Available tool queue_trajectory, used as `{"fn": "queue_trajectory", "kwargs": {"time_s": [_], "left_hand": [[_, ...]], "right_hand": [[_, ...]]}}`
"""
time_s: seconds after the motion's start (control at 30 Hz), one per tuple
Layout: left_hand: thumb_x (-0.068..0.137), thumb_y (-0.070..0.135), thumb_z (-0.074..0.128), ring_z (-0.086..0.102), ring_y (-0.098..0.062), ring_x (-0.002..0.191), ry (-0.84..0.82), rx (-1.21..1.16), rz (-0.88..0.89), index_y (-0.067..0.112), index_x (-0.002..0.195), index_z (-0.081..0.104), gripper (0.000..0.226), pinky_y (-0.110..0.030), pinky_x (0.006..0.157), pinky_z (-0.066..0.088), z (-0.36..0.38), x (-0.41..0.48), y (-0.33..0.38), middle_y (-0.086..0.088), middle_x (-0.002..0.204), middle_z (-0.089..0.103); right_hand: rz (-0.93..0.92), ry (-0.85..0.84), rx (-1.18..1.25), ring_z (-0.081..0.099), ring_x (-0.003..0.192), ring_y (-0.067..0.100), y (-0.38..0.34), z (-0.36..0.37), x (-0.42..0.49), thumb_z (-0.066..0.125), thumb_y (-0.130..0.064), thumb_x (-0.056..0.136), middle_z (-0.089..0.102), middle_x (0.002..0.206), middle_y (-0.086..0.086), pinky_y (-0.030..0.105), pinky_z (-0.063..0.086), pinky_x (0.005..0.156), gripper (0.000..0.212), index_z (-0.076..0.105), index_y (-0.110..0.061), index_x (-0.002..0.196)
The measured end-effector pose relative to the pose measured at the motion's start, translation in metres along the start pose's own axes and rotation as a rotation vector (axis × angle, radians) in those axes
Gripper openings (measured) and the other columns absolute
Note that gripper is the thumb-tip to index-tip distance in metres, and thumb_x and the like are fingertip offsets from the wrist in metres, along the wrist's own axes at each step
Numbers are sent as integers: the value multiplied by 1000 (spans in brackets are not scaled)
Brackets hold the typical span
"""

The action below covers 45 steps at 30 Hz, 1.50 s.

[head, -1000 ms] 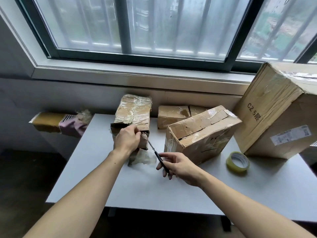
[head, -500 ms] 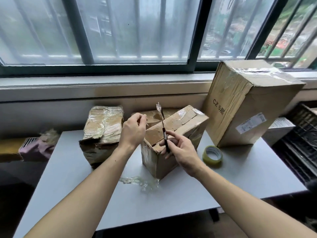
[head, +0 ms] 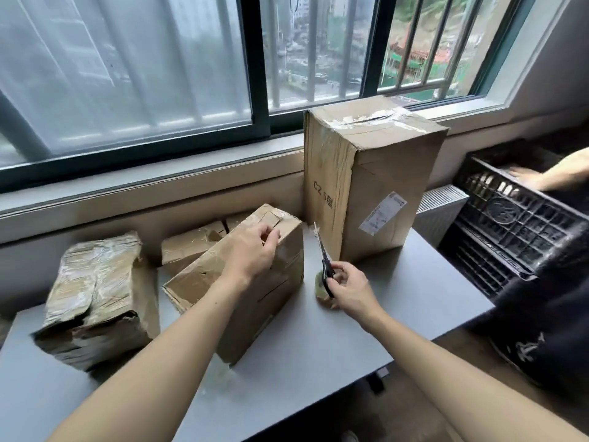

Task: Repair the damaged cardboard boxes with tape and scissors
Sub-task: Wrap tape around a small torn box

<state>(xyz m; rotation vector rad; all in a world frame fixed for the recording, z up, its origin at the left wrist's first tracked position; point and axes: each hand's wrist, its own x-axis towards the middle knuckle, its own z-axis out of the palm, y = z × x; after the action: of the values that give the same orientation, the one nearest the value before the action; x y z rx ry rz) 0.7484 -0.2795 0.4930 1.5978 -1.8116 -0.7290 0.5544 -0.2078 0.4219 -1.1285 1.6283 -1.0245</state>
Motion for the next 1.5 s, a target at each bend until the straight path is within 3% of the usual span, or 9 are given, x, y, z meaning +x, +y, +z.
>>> {"fn": "queue_trajectory", "kwargs": {"time_s": [0.23,0.43,0.8,0.9,0.97,1.13,1.27,1.4,1.5], "left_hand": [[98,24,56,54,-2,68,11,81,-57,16,87,65,16,-20,63,36,32,12,13,12,74,60],[96,18,60,55,-12,85,167,207,-63,14,93,68,10,-22,83,42,29,13,-3,-1,95,59],[85,78,37,62,-21,95,-20,447,-403,29,100,67,59,-40,88,52,16,-4,-32,3,99,65],[86,73,49,61,-22,92,-59,474,-459,29,98,63,48,-39,85,52,14,-6,-35,4,94,66],[82,66,62,61,-21,88,-103,440,-416,29,97,62,39,-38,83,52,10,-10,-40,2,91,66],[67,68,75,51,-20,102,-122,503,-227,31,116,57,64,-36,95,45,-5,-25,-57,2,102,51],[65,63,79,42,-18,104,-127,613,38,27,128,50,78,-36,98,40,-22,-30,-63,1,111,46],[69,62,75,38,-20,103,-225,653,192,24,134,47,80,-38,99,37,-34,-36,-75,-2,111,40],[69,72,65,35,-19,105,-253,645,283,23,134,46,83,-34,101,32,-42,-37,-84,-2,114,39]], "right_hand": [[17,-51,-278,63,84,26,34,-28,48,58,-8,93,61,79,-2,31,48,78,21,64,-9,114],[-21,-190,-598,55,114,34,68,-23,90,54,-15,94,58,120,14,38,45,94,26,62,-10,118],[-7,-278,-933,54,118,32,75,-16,105,39,-12,101,46,133,11,37,45,94,38,50,-10,137],[-101,-218,-964,48,122,29,63,-14,104,43,-19,98,51,129,10,34,45,90,33,57,-14,128],[-183,-167,-868,50,116,29,52,-10,105,42,-23,99,57,120,10,34,43,82,28,62,-13,117],[-350,-23,-419,54,95,25,9,12,103,42,-26,103,55,91,-2,32,36,76,22,56,-17,89],[-556,80,-228,50,105,19,-40,35,92,50,-28,102,59,109,3,27,36,90,21,63,-14,112],[-663,-151,-576,49,129,24,-67,62,91,48,-44,92,59,134,6,41,36,107,50,61,-16,131],[-565,-337,-903,54,126,26,-75,75,84,47,-46,97,65,128,2,38,31,105,43,58,-25,133]]}}
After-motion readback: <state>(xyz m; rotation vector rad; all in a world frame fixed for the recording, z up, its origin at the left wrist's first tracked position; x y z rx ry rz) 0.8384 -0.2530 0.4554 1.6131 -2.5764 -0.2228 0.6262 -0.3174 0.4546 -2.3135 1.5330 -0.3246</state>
